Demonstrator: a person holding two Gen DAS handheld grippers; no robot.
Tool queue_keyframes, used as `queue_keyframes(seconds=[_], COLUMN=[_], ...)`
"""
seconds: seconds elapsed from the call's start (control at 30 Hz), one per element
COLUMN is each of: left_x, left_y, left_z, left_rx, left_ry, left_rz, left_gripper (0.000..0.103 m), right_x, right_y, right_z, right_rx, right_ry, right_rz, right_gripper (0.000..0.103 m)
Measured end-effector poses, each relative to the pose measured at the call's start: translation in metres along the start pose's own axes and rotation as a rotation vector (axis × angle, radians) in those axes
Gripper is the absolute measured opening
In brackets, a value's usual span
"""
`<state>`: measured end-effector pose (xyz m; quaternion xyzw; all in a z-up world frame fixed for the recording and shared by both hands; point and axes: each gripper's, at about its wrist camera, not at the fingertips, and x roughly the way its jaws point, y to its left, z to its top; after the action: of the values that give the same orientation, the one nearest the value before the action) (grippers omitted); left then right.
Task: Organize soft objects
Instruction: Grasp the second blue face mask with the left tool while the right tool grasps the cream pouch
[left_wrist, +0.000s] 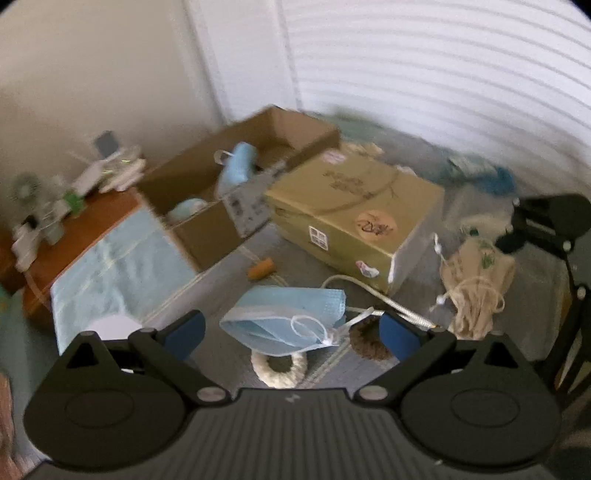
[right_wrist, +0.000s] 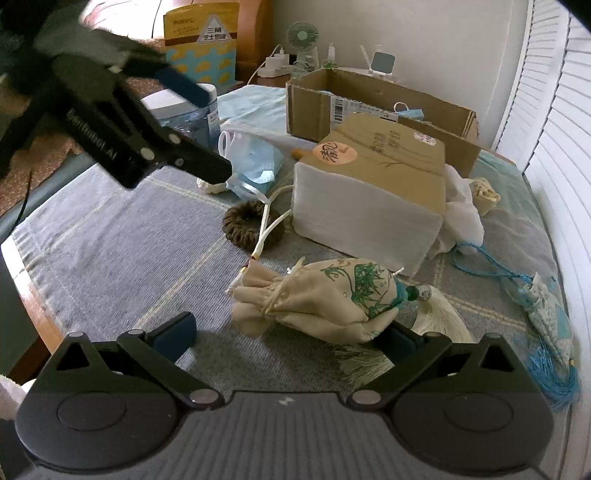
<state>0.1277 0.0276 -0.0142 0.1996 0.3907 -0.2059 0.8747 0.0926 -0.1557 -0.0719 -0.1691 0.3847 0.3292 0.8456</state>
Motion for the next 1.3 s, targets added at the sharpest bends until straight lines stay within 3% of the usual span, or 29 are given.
queue_keyframes(seconds=[0.13,0.57,0.8,0.97,1.3], left_x=[0.017,0.072,0.087,0.098,0.073], left_y=[0.017,0.017,0.025,0.033,0.027], left_z=[0.020,0.033,0.035,0.032,0.026], left_rx=[0.027,0.178,0.149,0.098,0.089], left_ry=[0.098,0.331,0.360,0.377,0.320], left_rz=[-0.110,-0.188,-0.235,-0.262,-0.237], left_gripper=[0.100,0.100,0.098,0.084,0.075], right_x=[0.000,-0.002,-0.002,-0.002,-0.008], right_y=[0.000,0.000,0.000,0.001,0.003], right_z=[0.000,-0.002,-0.003,-0.003,0.003], right_rx=[-0.001,-0.011,-0.010,-0.007,0.013], right_ry=[-0.001,-0.012,-0.013,-0.014,-0.009], right_rz=[0.001,0.010,0.008,0.005,-0.050], right_gripper=[0.103,0.103,0.103,0.103,0.103])
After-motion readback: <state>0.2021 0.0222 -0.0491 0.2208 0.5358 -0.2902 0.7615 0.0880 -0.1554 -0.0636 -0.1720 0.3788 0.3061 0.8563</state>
